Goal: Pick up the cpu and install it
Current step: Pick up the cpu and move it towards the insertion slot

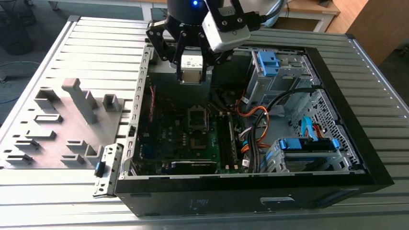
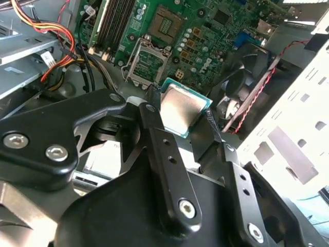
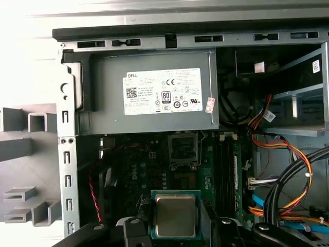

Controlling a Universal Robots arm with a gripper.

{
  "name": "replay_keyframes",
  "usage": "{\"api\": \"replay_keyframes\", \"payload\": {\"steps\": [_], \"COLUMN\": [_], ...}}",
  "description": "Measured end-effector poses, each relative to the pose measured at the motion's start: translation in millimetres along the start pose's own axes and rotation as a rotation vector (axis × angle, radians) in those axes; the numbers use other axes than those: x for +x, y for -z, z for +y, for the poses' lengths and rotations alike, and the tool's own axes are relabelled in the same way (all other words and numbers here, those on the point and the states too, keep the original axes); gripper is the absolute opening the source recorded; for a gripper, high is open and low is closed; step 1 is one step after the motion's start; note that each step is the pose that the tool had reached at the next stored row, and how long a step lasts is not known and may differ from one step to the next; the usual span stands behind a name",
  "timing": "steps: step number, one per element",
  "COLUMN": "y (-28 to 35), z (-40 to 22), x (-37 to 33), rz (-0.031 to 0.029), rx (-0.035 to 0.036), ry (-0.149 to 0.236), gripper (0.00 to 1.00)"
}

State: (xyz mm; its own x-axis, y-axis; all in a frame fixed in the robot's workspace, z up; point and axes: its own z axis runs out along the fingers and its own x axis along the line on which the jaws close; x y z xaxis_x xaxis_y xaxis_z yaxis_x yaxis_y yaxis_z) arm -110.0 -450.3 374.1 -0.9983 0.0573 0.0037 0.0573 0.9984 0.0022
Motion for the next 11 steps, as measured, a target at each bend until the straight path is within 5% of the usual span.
{"api": "replay_keyframes", "payload": {"steps": [11], "y": [-5.0], "z": [0.5], "x": [-19.6], "rz": [0.0174], "rx": [0.0009], "ry": [0.0], "gripper": [0.47]}}
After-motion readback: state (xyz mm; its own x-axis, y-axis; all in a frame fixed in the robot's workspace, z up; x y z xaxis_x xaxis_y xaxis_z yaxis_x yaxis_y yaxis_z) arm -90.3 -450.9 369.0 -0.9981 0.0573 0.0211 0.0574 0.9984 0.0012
